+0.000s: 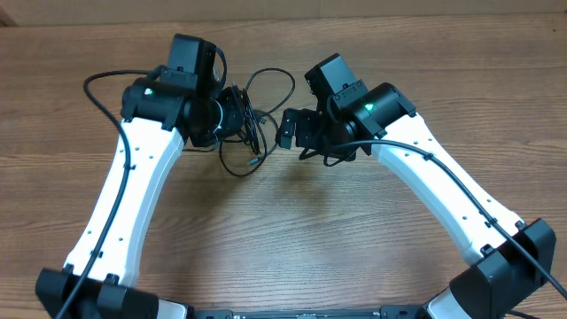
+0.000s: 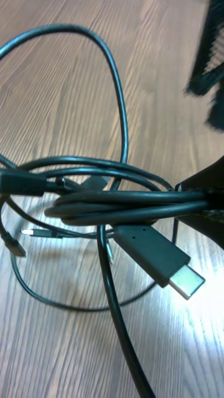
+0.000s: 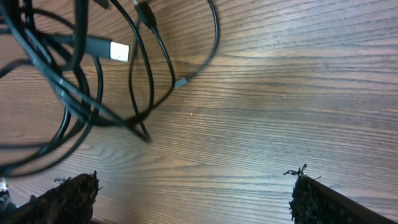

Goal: Untangle cables

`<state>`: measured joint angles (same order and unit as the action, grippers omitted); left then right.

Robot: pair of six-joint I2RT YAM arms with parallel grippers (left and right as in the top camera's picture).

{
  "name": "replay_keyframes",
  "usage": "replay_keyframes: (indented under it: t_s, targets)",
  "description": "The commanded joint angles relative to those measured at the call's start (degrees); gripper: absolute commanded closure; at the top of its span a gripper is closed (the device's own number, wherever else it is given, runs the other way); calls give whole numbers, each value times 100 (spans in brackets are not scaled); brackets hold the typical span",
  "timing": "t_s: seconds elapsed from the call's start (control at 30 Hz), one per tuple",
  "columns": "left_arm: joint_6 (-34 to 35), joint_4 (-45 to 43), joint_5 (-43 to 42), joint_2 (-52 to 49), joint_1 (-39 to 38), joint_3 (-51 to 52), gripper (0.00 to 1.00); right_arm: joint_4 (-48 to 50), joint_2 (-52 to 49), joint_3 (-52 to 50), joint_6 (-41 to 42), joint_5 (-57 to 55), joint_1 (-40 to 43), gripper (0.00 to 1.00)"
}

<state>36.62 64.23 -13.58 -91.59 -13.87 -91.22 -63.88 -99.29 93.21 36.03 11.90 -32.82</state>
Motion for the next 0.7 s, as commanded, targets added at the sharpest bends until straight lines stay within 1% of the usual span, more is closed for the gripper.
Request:
replay_keyframes:
  t_s: [0.0,0.1,0.2,0.37,0.43,0.5,0.53,0.6,0.67]
  targets:
    - [-197,4,-682,299,-7,-131,96,81,24,-26,39,138,-105,0]
    - [-195,-7,-1102,356,-7,-131,96,122,24,-26,39,192,-162,0]
    - [-192,7,-1320,356,-7,-131,96,125,24,-26,39,192,-205,0]
    - [-195,-111,-2229,356,-7,-131,96,125,24,-26,39,170,-282,11]
    - [-195,-146,-2363,361,-7,-131,96,120,24,-26,37,136,-280,18]
    - [-195,-146,-2492,361,-7,-131,96,120,24,-26,39,74,-280,31]
    - [-195,-146,-2564,361,-7,-131,96,118,24,-26,39,61,-280,39]
    - [-192,-149,-2608,363,-7,-131,96,111,22,-26,39,61,-280,50]
    - [-192,-146,-2638,365,0,-131,96,98,20,-26,39,63,-282,57]
